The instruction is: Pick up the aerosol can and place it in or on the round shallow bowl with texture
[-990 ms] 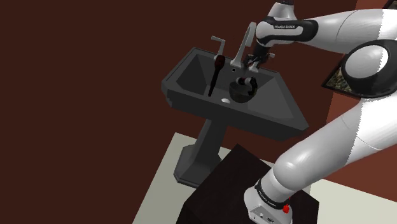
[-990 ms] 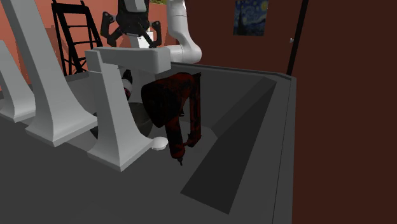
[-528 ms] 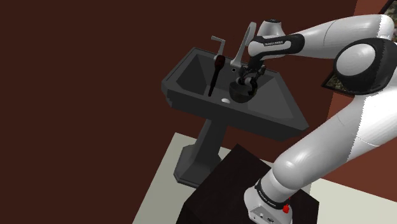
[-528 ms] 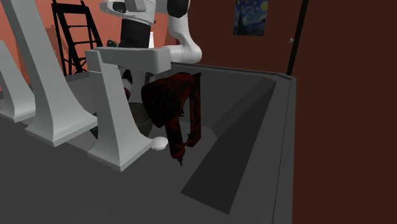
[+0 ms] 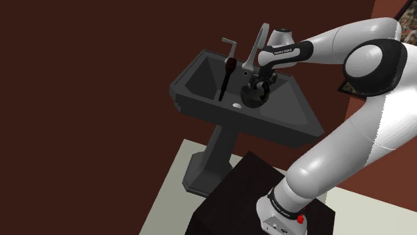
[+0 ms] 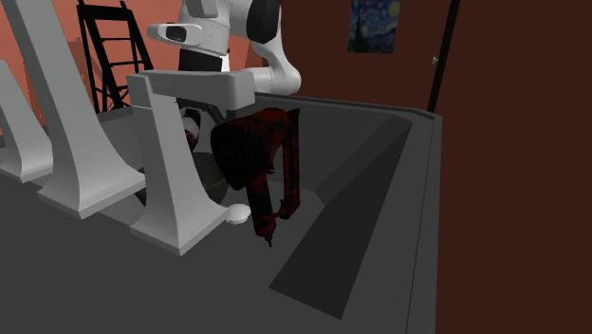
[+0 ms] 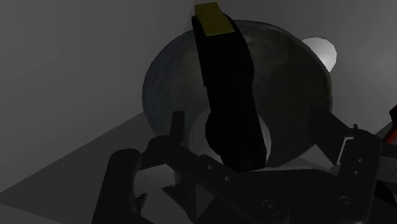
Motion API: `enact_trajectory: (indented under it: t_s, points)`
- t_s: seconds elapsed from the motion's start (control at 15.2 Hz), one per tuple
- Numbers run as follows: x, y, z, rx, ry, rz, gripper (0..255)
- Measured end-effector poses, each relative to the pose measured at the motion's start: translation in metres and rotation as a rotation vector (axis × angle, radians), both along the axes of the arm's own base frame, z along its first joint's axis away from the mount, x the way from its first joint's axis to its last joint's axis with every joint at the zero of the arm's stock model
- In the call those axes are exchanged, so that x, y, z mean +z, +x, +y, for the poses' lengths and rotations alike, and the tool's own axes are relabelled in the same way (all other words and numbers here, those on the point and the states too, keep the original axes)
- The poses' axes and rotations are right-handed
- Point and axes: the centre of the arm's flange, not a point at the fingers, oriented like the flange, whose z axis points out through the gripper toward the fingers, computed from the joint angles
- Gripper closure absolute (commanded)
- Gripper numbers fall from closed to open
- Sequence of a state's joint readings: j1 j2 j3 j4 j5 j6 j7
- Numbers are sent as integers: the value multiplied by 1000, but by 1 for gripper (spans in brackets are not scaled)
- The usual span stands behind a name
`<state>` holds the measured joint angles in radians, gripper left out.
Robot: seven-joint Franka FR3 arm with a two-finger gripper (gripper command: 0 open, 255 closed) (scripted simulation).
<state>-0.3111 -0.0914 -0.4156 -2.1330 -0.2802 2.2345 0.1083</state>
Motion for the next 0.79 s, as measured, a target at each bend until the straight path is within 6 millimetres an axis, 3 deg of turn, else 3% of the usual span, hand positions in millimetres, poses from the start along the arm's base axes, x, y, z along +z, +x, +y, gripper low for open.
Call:
enact_trajectory:
  t_s: [0.26, 0.33, 0.79]
  points:
    - [-1, 0, 0, 0, 0, 0, 0]
    - [-1, 0, 0, 0, 0, 0, 255]
    - [0, 0, 0, 0, -1, -2, 255]
